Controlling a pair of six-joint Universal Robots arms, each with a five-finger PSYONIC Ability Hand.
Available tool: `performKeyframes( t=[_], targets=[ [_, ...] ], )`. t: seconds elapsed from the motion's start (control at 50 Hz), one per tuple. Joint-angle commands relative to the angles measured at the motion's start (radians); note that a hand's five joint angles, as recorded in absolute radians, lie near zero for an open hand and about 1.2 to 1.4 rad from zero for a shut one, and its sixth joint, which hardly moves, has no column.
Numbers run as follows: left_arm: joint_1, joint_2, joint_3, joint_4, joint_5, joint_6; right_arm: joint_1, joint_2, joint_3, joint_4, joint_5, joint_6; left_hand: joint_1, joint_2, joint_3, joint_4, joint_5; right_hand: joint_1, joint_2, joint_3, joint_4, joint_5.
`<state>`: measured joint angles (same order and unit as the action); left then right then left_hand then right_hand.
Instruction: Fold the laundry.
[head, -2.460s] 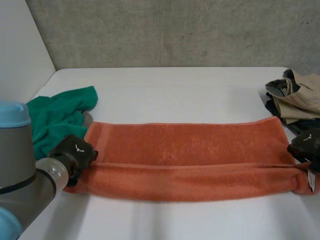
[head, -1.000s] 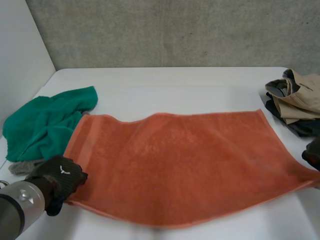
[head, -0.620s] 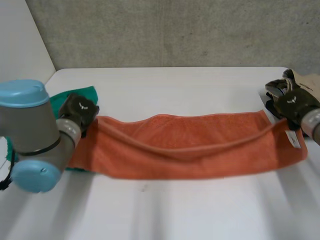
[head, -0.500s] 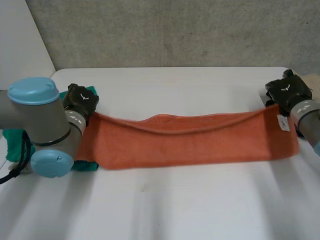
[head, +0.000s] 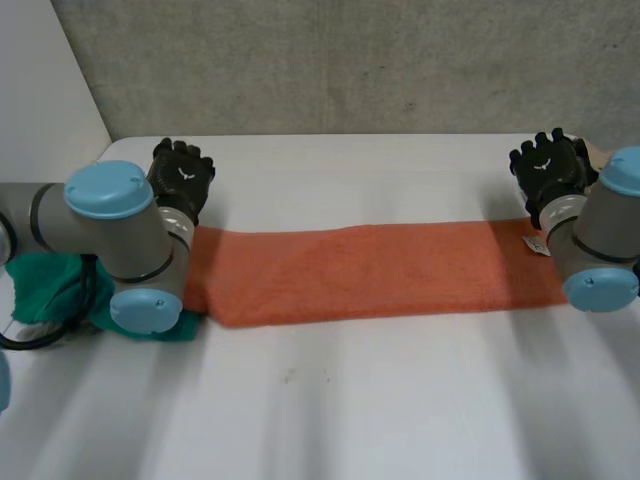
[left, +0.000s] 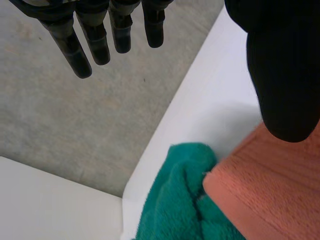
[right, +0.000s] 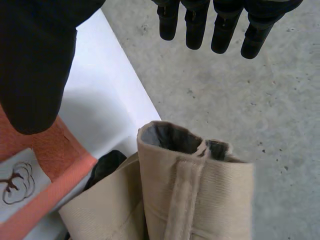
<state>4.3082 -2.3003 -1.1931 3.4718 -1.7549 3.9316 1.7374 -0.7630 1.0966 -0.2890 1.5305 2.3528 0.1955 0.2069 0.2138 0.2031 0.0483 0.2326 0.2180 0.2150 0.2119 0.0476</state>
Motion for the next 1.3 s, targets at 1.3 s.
performKeyframes(
  t=[1.3],
  targets=[
    [-0.039,0.496,-0.511,0.004,0.135,-0.333,-0.130,-0.351,0.226,0.229,-0.257,-0.007,-0.017,-0.029,-0.036,-0.025,-0.045,1.164,1.178,1.181,1.184,1.174]
  ],
)
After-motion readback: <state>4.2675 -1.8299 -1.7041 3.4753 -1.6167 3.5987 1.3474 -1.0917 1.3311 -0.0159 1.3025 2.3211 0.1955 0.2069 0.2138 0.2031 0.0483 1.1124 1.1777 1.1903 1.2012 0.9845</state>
